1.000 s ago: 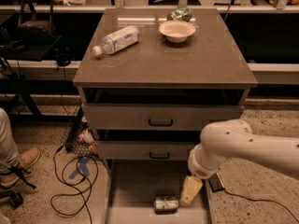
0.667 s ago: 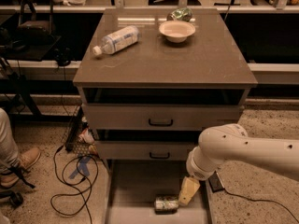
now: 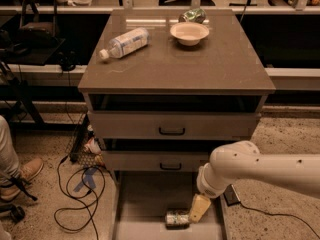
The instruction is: Pick 7up can from bottom drawer and place on counter
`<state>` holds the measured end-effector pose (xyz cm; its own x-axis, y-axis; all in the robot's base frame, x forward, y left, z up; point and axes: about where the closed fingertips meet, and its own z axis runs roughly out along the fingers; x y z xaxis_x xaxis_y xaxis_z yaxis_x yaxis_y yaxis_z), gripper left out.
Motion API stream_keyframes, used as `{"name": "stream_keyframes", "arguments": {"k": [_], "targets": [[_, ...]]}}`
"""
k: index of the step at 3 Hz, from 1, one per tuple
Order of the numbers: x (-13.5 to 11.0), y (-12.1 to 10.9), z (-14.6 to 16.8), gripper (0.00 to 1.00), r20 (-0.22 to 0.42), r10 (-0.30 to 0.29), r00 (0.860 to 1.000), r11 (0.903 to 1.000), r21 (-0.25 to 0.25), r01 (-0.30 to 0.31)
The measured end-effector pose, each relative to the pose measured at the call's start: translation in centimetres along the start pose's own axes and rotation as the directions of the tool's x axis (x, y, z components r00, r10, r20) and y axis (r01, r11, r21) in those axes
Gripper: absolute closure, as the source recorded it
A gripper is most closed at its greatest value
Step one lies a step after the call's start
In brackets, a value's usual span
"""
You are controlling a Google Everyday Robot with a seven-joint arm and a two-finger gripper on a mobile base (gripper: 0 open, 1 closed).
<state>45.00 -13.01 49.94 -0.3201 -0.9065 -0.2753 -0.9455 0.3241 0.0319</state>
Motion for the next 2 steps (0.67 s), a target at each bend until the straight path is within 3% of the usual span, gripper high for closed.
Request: {"name": "stream_keyframes", "arguments": {"k": [1, 2], "targets": [[0.6, 0.6, 8.6, 0.0, 0.017, -0.063, 0.998, 0.9979, -0.013, 0.063], [-0.1, 2.0, 19.1, 0.0, 0.081, -0.105, 0.991, 0.9931, -0.042, 0.109]]}}
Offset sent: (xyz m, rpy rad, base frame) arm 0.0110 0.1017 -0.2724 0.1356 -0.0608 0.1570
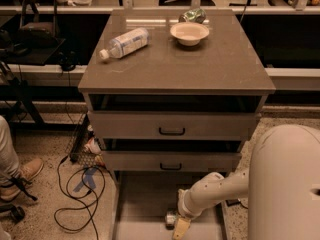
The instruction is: Pick 7up can from bottom drawer and place on counter
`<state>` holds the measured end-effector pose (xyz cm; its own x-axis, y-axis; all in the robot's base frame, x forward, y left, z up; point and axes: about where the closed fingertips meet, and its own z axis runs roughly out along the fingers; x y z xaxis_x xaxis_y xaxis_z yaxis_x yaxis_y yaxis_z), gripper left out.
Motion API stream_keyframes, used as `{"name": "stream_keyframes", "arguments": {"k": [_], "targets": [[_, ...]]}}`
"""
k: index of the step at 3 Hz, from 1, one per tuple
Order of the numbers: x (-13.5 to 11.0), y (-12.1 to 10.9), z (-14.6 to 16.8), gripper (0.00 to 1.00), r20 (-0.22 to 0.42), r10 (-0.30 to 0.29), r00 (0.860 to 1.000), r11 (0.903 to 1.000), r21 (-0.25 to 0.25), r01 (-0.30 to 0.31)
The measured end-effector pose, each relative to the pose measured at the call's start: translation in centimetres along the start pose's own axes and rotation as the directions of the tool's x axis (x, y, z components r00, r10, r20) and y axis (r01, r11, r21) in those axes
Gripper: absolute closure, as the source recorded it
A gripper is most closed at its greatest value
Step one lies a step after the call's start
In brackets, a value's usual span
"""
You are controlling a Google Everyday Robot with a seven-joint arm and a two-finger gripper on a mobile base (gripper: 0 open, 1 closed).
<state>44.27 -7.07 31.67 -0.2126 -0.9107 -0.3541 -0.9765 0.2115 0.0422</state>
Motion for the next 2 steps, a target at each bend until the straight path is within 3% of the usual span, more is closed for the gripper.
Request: {"name": "stream_keyframes", "arguments": {"k": [1, 2], "targets": [[0.0, 0.0, -0.1, 0.0, 0.0, -0.001, 1.0, 1.0, 0.001, 0.001], [0.5, -1.3, 2.0, 0.0, 0.03, 0.016, 0.999, 0.9996, 0.023, -0.016]]}}
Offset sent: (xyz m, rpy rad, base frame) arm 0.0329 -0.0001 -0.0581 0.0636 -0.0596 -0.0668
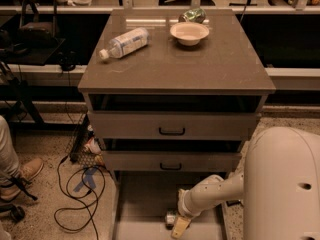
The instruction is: Pick 7up can from bottom drawer and place on counter
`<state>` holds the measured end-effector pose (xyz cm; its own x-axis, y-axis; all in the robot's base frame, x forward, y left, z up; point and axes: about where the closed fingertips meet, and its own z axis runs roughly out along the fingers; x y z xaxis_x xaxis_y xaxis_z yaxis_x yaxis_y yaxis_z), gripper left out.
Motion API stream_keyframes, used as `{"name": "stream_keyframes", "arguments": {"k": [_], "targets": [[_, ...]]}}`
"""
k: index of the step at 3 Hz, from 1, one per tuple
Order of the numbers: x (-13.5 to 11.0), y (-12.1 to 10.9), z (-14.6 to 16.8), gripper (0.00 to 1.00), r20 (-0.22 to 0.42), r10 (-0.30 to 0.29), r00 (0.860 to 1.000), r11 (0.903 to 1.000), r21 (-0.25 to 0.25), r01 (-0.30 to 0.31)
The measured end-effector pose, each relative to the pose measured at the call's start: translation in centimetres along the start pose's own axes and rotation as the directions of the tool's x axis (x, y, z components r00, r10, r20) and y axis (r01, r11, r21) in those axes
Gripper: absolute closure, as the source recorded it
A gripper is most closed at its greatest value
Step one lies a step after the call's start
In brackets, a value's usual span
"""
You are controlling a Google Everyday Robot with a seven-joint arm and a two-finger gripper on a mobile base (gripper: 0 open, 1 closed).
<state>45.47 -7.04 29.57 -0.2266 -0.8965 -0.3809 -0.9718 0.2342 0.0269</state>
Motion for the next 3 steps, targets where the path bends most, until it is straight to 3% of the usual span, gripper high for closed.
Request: {"name": "stream_keyframes", "arguments": {"k": [1, 2, 3], "targets": [[0.5, -2.0, 4.4, 0.0, 0.047, -0.008, 0.999, 0.9996, 0.028, 0.007], [1.5, -2.9, 9.0, 0.0, 0.085, -0.021, 0.996, 0.9995, 0.026, 0.019], [2.8, -3.4, 11.7, 0.0, 0.105, -0.035, 0.994, 0.9992, 0.022, 0.032]]}}
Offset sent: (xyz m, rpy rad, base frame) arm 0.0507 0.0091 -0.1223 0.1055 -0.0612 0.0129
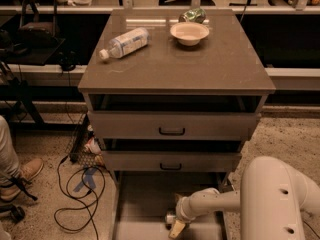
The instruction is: Pick 7up can from bottom drawer and place on counter
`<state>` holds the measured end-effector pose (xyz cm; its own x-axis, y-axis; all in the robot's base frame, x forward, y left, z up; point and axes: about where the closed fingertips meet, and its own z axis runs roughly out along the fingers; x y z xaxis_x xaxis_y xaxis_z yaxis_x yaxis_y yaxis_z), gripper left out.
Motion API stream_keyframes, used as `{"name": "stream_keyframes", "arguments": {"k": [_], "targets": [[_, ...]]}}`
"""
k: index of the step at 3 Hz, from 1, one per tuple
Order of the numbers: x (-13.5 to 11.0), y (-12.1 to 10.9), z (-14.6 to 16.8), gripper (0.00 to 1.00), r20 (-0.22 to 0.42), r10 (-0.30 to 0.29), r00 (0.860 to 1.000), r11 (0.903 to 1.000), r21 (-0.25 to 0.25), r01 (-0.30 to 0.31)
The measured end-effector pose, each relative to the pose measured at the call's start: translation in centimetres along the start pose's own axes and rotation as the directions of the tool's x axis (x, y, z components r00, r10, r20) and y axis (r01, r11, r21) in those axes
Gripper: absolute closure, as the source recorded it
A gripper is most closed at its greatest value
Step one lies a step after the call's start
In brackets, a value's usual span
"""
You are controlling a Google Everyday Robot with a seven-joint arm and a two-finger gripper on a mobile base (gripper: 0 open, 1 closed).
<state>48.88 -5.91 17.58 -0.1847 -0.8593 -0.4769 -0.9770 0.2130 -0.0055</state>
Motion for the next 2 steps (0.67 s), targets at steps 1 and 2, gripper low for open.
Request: {"name": "stream_keyframes", "arguments": {"k": [1, 2], "targets": [[2.3, -0.3, 3.3, 0.26, 0.001, -0.017, 1.0, 0.9992, -0.037, 0.017], [3.8, -0.6, 5.1, 0.49, -0.006, -0.026, 1.0, 0.9977, -0.062, 0.025]]}}
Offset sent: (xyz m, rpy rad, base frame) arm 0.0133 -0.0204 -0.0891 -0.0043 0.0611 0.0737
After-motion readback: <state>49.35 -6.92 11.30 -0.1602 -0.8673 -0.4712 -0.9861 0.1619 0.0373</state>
